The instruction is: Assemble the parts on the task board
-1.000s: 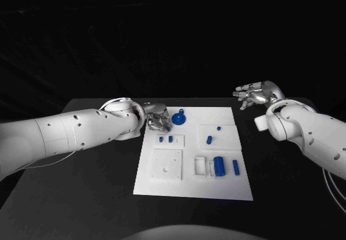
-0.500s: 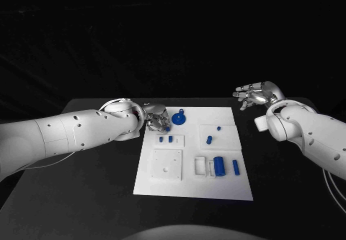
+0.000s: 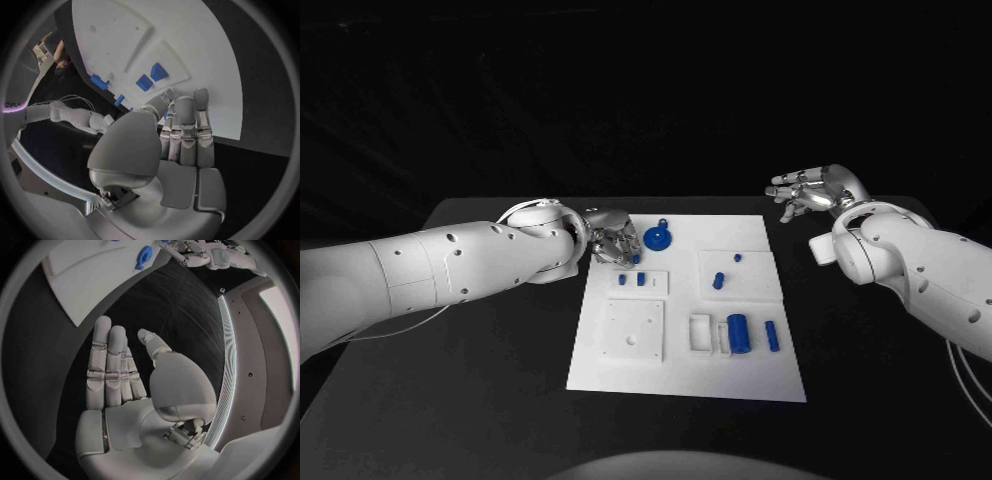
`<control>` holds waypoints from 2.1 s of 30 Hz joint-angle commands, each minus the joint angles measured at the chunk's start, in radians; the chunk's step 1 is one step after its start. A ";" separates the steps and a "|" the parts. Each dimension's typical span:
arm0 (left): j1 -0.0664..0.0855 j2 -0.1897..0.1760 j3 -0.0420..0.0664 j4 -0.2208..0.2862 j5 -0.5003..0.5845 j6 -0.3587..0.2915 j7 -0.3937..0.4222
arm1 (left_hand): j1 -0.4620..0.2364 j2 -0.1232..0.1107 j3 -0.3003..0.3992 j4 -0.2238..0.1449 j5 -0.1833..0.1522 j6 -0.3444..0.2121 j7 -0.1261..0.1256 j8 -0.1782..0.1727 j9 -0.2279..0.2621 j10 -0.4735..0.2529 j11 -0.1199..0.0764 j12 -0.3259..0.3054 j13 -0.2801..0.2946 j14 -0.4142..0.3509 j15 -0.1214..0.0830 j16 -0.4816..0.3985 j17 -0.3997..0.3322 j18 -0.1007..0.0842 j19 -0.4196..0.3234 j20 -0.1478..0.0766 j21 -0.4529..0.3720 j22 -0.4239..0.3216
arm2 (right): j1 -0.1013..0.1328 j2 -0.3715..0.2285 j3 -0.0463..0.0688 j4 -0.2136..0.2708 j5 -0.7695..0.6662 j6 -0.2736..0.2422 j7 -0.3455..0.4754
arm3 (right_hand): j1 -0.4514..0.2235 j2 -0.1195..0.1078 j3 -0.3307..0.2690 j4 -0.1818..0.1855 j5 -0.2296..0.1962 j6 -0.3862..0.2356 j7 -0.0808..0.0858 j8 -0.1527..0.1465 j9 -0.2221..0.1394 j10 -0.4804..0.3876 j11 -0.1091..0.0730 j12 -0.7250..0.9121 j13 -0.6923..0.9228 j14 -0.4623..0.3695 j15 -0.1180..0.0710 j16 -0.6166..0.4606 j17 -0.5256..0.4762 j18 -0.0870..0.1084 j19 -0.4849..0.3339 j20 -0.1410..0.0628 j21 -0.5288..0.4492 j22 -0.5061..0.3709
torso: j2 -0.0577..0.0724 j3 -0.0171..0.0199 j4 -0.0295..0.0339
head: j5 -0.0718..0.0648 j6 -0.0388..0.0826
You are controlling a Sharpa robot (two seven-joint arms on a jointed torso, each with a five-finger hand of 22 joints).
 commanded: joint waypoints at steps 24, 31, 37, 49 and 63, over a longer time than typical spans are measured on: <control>0.000 -0.024 0.038 -0.112 0.537 -0.285 0.138 | -0.014 -0.007 0.044 0.010 0.012 0.048 0.027 -0.003 0.001 0.009 0.006 0.000 0.001 -0.053 0.011 -0.198 -0.087 0.004 -0.069 0.012 -0.055 -0.011 | -0.046 -0.085 0.000 0.190 -0.563 0.247 -0.047 | 0.021 -0.003 0.199 -0.111 -0.080 0.153 -0.023 -0.003 0.012 0.141 0.015 -0.426 -0.244 0.031 -0.007 0.177 0.070 0.026 0.017 -0.005 0.195 0.218 | 0.000 0.0020 -0.0010 | -0.040 0.024; 0.001 -0.030 0.051 -0.116 0.951 -0.303 0.240 | -0.048 0.000 0.012 0.038 -0.004 0.039 0.035 -0.002 0.001 -0.077 0.036 -0.001 0.000 -0.083 0.048 -0.549 -0.209 -0.023 -0.131 0.049 -0.235 -0.176 | -0.058 -0.101 -0.004 0.251 -0.743 0.269 -0.112 | -0.007 -0.032 0.214 -0.100 -0.139 0.116 -0.014 -0.004 0.002 0.113 0.031 -0.473 -0.245 0.031 0.004 0.180 0.060 0.029 0.014 0.005 0.190 0.227 | 0.000 -0.0002 -0.0013 | -0.043 0.033; 0.001 -0.031 0.053 -0.097 1.062 -0.223 0.296 | -0.047 0.016 -0.041 0.056 -0.022 0.034 0.038 -0.001 0.001 -0.087 0.047 -0.002 0.000 -0.083 0.085 -0.835 -0.276 -0.035 -0.201 0.087 -0.252 -0.388 | -0.060 -0.099 -0.018 0.283 -0.833 0.295 -0.155 | -0.009 -0.050 0.218 -0.089 -0.183 0.107 -0.012 -0.003 0.003 0.096 0.036 -0.471 -0.246 0.032 0.009 0.183 0.051 0.033 0.021 0.012 0.179 0.223 | 0.000 -0.0019 0.0001 | -0.047 0.037; 0.000 -0.031 0.053 -0.074 1.094 -0.151 0.361 | -0.032 0.035 -0.083 0.050 -0.036 0.036 0.036 -0.002 0.001 -0.076 0.052 -0.003 0.000 -0.088 0.116 -1.060 -0.271 -0.045 -0.230 0.118 -0.247 -0.720 | -0.061 -0.073 -0.054 0.292 -0.928 0.267 -0.196 | 0.007 -0.099 0.292 -0.062 -0.254 0.103 -0.010 -0.003 0.003 0.094 0.038 -0.470 -0.246 0.028 0.009 0.194 0.034 0.032 0.033 0.013 0.161 0.226 | 0.000 -0.0014 0.0017 | -0.051 0.043; 0.000 -0.032 0.053 -0.066 1.096 -0.139 0.366 | -0.036 0.041 -0.094 0.042 -0.038 0.035 0.036 -0.001 0.001 -0.075 0.052 -0.002 0.000 -0.094 0.118 -1.060 -0.271 -0.048 -0.200 0.118 -0.242 -0.877 | -0.061 -0.049 -0.092 0.278 -0.939 0.245 -0.174 | 0.019 -0.102 0.362 -0.046 -0.278 0.129 -0.016 -0.002 0.005 0.123 0.029 -0.468 -0.245 0.034 0.002 0.212 0.035 0.020 0.038 0.005 0.182 0.252 | 0.001 -0.0005 0.0001 | -0.047 0.040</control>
